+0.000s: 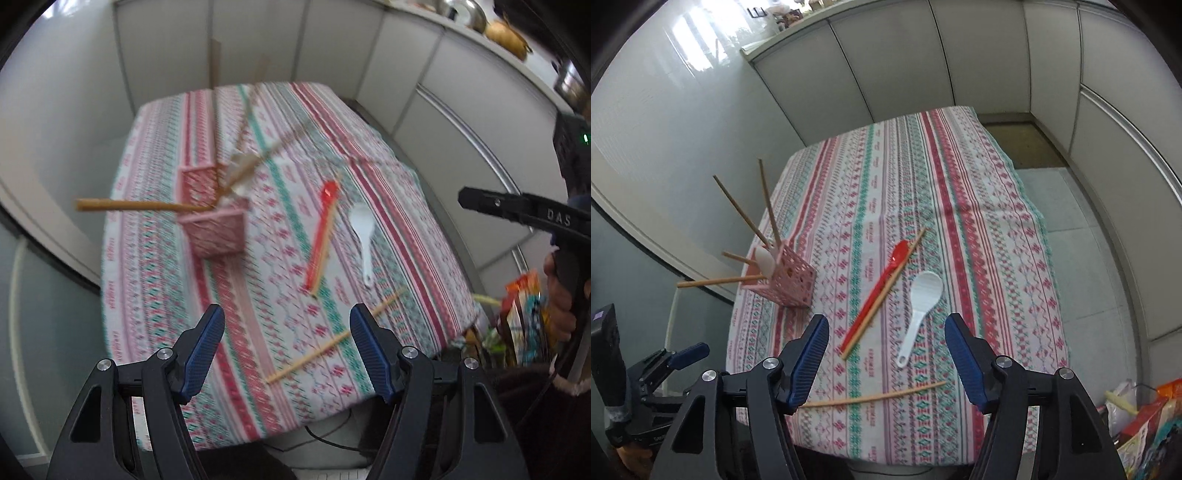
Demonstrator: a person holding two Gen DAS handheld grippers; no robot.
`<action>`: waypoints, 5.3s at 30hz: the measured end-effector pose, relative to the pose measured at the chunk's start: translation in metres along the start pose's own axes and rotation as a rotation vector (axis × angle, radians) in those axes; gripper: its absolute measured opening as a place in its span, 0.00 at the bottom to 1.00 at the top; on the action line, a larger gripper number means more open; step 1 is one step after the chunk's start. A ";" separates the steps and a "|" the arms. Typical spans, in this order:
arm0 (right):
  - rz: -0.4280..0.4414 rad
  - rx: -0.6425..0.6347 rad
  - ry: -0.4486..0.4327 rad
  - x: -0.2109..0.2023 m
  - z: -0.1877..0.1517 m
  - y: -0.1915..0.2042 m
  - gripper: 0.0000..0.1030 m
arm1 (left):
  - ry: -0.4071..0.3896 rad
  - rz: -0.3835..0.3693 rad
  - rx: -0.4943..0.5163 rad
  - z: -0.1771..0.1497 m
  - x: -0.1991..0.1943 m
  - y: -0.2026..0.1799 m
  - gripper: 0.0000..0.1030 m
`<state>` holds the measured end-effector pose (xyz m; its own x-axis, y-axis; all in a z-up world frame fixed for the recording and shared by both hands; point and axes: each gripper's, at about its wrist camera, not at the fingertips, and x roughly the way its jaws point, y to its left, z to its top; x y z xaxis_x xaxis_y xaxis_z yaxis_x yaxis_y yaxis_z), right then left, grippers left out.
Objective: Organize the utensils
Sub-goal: 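Move both tools back over the remaining chopsticks and spoons, then grasp a wooden chopstick with the left tool, then grasp a wooden chopstick beside the red spoon with the right tool, then carry both chopsticks over the pink basket with both tools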
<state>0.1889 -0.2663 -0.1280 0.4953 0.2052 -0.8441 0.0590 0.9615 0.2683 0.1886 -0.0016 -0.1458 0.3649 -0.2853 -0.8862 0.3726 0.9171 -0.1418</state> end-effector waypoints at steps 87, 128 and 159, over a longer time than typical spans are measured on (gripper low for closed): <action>-0.003 0.244 0.155 0.205 0.091 -0.032 0.29 | -0.220 -0.060 0.045 0.030 -0.003 0.008 0.05; 0.110 0.017 -0.222 0.025 0.066 0.036 0.05 | -0.427 0.015 -0.067 0.028 -0.066 0.033 0.05; 0.217 -0.084 -0.400 -0.056 0.045 0.070 0.05 | -0.722 0.271 -0.155 0.088 -0.053 0.064 0.05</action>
<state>0.2043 -0.2188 -0.0417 0.7852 0.3327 -0.5223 -0.1452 0.9189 0.3669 0.2680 0.0479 -0.0690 0.9102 -0.1073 -0.4000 0.0869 0.9938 -0.0686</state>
